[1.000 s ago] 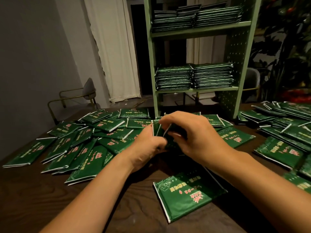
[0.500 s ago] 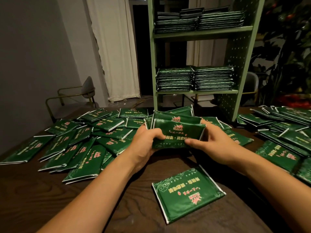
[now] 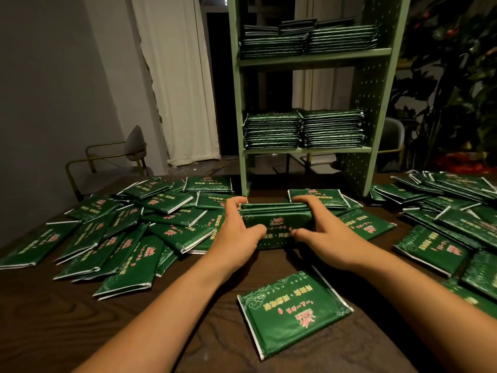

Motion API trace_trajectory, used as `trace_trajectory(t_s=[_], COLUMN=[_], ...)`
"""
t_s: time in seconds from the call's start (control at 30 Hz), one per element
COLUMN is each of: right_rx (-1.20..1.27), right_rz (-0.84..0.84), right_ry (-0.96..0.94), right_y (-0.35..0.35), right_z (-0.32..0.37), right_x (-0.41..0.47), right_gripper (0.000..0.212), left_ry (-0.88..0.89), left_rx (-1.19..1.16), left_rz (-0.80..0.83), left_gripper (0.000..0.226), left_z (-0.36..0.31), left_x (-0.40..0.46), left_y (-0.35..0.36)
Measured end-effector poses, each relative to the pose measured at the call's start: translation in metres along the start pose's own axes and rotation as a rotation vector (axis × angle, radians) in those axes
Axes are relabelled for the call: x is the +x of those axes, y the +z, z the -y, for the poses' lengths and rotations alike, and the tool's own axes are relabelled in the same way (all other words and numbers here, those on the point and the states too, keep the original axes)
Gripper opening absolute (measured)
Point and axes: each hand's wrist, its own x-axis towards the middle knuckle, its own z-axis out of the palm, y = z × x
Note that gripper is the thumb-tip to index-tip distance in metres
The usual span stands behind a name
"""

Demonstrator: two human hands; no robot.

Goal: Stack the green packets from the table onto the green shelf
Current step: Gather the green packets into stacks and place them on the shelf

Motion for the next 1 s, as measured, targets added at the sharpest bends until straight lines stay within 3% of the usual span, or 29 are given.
trace_trajectory(t_s=[0.33, 0.53, 0.8, 1.0], right_rx=[-0.053, -0.126, -0.215, -0.31], right_rz=[0.043, 0.05, 0.082, 0.055], right_ry=[0.061, 0.084, 0.064, 0.001], right_y=[0.0, -0.031, -0.077, -0.108], right_z=[0.003, 0.022, 0.061, 0.083], right_x=[0.01, 0.008, 0.009, 0.005], right_gripper=[0.052, 0.059, 0.048, 0.056], left_ry=[-0.003, 0.111, 0.23, 0.31], left_rx=[0.181, 0.23, 0.383, 0.48], left_rz=[0.029, 0.114, 0.161, 0.169], left_gripper=[0.065, 0.04, 0.057, 0.057], left_z=[-0.003, -0.028, -0.072, -0.108], left_x=[0.002, 0.004, 0.006, 0.008], left_y=[-0.004, -0.022, -0.035, -0.043])
